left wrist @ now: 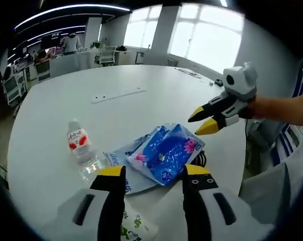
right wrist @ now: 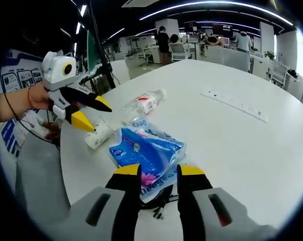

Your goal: Arrange the tabletop items into an orderly group along one side of the table until the central work area is clear of visible clutter.

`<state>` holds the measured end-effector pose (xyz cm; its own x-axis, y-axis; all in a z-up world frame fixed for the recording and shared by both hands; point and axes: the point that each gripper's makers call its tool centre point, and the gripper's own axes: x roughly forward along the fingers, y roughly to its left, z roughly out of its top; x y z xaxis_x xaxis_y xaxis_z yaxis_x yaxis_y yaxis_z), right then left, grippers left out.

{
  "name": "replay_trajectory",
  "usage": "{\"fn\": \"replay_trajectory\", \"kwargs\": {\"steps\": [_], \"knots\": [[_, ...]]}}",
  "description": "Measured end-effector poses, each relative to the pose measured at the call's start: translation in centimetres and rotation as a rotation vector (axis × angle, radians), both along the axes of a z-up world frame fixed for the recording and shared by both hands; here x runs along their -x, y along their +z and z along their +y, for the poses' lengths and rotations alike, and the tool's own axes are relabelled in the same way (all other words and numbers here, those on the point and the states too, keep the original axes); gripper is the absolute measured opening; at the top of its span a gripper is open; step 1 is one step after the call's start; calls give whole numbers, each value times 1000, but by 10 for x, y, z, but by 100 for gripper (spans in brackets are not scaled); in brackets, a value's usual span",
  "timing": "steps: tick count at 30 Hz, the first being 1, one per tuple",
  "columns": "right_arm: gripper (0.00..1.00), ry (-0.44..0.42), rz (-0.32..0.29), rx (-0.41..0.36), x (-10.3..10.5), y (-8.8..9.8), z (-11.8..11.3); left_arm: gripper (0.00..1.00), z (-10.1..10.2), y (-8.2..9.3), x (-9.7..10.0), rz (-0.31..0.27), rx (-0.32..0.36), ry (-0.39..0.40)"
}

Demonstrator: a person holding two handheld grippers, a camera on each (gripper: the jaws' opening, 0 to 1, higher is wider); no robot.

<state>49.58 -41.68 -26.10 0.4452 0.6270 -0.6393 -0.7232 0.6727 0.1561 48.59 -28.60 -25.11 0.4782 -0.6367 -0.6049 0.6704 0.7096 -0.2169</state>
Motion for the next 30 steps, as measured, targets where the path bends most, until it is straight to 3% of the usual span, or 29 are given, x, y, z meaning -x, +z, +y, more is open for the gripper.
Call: {"fn": "replay_trajectory", "kwargs": {"steps": [8,13,30], "knots": [[24,-1,8,10,-2,-6,0,36,-5,-12,-3,24,-29,1],[23,-1,15,10,-3,-10,0,33,-8,-22,-4,31,-84,-13],[15,-5,27,16,-7,-17,2,23,-13,-39,-7,91,-125,19]]}}
